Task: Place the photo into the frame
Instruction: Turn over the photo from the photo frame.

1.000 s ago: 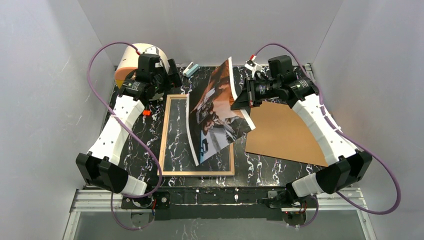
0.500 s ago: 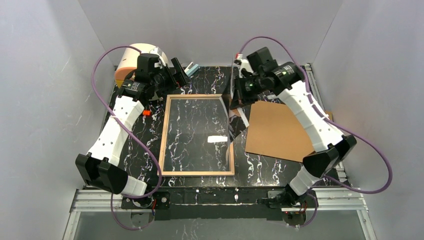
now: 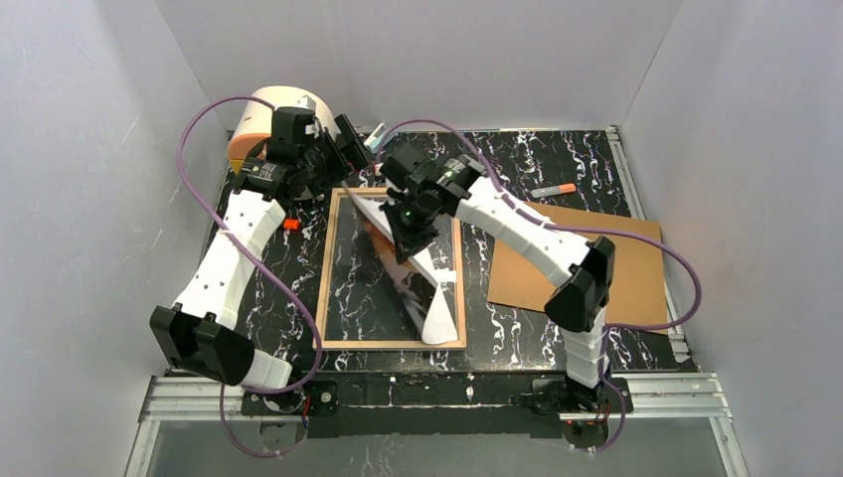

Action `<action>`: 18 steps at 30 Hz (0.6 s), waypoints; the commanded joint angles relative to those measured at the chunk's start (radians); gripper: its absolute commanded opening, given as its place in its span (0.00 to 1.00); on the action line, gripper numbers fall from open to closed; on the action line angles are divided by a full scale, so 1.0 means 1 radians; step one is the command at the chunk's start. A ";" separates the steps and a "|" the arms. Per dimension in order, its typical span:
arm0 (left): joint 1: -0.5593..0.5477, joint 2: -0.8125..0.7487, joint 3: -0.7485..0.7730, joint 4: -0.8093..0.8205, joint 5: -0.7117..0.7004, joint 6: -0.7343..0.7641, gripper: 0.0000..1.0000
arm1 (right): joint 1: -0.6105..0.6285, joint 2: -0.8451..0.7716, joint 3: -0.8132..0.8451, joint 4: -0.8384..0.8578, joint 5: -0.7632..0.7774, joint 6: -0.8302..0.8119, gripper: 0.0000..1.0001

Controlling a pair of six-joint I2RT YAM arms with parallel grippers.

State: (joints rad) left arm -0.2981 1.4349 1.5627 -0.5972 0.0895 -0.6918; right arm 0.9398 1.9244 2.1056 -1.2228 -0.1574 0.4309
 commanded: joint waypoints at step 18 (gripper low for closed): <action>0.168 0.109 -0.047 -0.125 0.130 0.091 0.98 | 0.031 -0.035 -0.185 0.429 0.025 0.205 0.05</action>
State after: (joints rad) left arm -0.1337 1.5352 1.5620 -0.6945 0.1333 -0.6128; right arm 0.9695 1.9778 1.9888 -0.9413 -0.0917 0.6399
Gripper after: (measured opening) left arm 0.983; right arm 0.062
